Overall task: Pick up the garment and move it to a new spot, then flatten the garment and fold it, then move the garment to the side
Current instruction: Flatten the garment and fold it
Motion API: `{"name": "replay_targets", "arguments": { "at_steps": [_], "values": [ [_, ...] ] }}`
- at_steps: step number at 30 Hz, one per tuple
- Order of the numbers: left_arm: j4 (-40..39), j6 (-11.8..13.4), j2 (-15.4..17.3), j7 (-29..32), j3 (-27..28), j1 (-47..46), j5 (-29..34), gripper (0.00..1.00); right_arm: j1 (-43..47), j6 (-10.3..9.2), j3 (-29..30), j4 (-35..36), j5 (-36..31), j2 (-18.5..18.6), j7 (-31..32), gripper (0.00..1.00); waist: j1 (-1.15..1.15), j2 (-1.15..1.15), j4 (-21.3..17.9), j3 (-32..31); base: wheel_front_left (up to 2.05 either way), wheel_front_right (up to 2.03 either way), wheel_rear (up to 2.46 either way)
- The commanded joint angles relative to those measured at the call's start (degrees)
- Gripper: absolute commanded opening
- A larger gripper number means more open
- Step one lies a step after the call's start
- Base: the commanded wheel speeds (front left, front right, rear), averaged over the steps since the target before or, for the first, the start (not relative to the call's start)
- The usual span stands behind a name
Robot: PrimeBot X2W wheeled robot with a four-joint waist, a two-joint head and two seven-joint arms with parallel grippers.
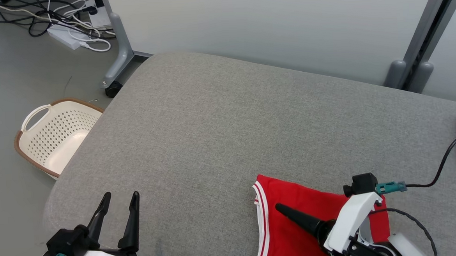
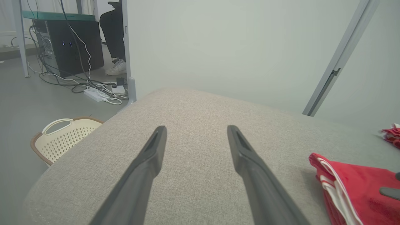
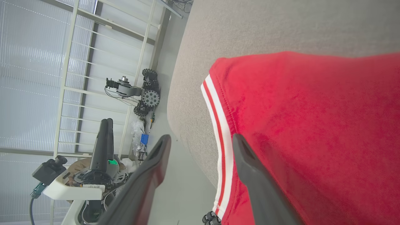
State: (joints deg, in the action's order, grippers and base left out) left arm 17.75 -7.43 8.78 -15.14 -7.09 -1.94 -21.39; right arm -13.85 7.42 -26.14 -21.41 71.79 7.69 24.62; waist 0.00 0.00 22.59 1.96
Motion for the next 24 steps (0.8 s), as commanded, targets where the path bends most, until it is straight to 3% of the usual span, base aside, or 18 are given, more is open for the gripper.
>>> {"name": "replay_targets", "arguments": {
  "at_steps": [1,8,11,17,24],
  "values": [
    [0.0,-0.1,0.4,0.0,0.2,-0.7,-0.4,1.0,-1.0,0.14,0.0,0.4,0.5,0.8,-0.8,1.0,0.0,0.0,-0.5,-0.1,0.0,0.0,0.0],
    [-0.5,-0.1,0.5,0.0,0.4,-0.3,0.1,1.0,-2.0,0.14,0.6,5.8,0.1,4.6,-6.8,1.0,0.0,0.0,-3.2,-0.5,0.0,0.0,0.0],
    [-1.1,-0.1,0.7,0.0,0.6,0.0,0.3,1.0,-1.6,0.14,0.5,6.7,-2.6,8.3,-9.8,1.0,0.0,0.0,-5.0,-0.7,0.0,0.0,0.0],
    [-3.2,-0.1,0.3,0.0,1.9,0.6,0.9,1.0,-1.0,0.14,-0.8,3.2,-9.2,12.8,-10.6,1.0,0.0,0.0,-7.5,-0.8,0.0,0.0,0.0],
    [-4.3,-0.1,-0.6,0.0,2.7,1.4,1.8,1.0,-1.2,0.14,-1.5,-3.3,-14.6,12.3,-8.1,1.0,0.0,0.0,-8.8,-1.2,0.0,0.0,0.0]
  ]
}}
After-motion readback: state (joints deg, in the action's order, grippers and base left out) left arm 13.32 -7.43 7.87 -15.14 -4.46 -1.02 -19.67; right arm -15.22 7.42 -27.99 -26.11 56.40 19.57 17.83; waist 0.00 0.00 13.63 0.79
